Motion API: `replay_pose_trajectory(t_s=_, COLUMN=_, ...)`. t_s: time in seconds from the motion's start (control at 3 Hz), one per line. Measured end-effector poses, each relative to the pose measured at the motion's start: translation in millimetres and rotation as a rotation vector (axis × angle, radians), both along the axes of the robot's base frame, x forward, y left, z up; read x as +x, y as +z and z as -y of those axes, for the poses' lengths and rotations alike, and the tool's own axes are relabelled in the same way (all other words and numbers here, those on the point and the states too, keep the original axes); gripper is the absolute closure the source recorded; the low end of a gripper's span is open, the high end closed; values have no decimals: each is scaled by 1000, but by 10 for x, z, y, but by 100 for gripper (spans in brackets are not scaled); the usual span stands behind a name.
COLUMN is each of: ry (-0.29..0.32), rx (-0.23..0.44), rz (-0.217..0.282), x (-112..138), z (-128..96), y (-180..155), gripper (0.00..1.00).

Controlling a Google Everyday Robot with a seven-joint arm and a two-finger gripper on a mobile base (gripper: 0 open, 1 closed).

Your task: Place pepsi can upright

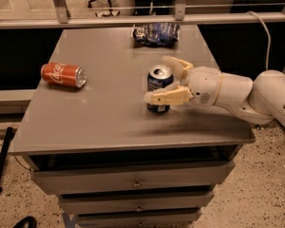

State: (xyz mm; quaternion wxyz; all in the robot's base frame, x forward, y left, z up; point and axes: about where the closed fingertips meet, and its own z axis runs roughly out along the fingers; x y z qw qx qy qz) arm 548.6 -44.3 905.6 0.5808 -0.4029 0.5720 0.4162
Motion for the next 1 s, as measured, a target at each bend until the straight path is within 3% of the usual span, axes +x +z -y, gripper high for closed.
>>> replay_pose_trajectory(t_s=0.33, ry=4, rx=-38, rz=1, x=-8, z=128, y=45, gripper=0)
replay_pose_trajectory(t_s=0.67, ry=9, rx=-115, rz=4, x=37, z=407, y=205, gripper=0)
replay_pose_trajectory(t_s=1.0, ry=-62, rx=-213, rz=29, x=172, z=1003, y=556, gripper=0)
